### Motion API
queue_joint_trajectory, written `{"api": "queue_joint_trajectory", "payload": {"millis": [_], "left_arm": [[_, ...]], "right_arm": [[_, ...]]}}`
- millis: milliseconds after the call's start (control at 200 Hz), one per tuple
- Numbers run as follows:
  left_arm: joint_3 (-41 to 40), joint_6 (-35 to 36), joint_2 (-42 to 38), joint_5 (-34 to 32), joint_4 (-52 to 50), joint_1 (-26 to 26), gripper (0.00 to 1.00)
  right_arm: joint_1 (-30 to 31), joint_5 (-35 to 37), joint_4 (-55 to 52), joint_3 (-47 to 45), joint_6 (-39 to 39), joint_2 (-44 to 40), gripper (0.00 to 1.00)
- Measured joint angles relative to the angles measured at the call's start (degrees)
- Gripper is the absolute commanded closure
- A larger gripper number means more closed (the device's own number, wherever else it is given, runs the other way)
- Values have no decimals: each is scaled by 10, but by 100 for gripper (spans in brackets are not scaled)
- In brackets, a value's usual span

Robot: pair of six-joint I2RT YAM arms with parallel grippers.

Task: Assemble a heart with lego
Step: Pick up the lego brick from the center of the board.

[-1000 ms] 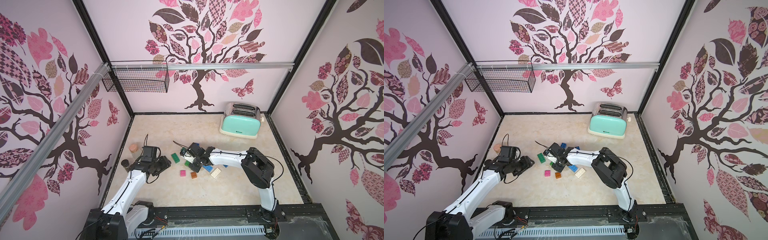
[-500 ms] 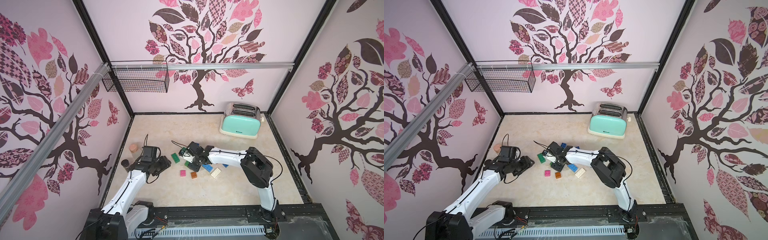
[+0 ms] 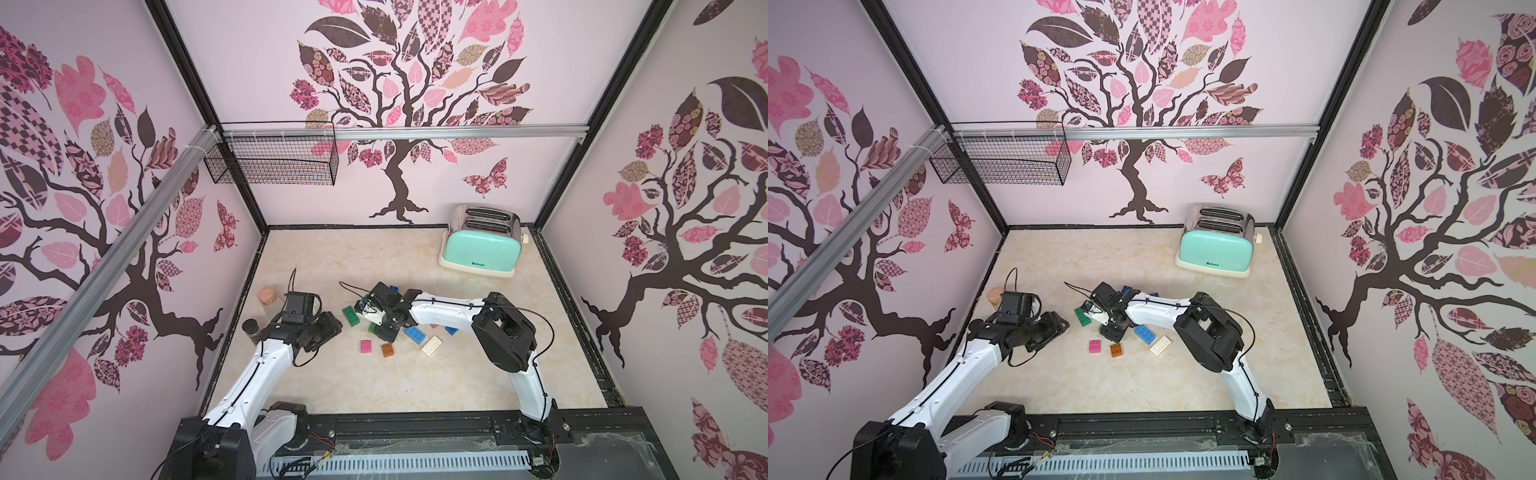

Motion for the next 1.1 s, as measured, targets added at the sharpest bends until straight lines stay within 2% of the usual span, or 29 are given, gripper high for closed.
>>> {"api": "queue_joint_trajectory", "payload": {"millis": [90,205,725,1000,1095], "left_arm": [[0,-1,0,0,0,0,41],[0,-1,0,1,0,0,41],[-2,-1,3,1,1,0,41],[-2,-1,5,1,0,0,41],[-2,-1,5,1,0,1,41]], "right_arm": [[0,1,-4,2,-1,0,50],[0,2,-10,12,-2,2,50],[0,-3,-24,24,-14,6,61],[0,-7,-24,31,-25,12,72],[0,-7,-21,30,-38,11,73]]}}
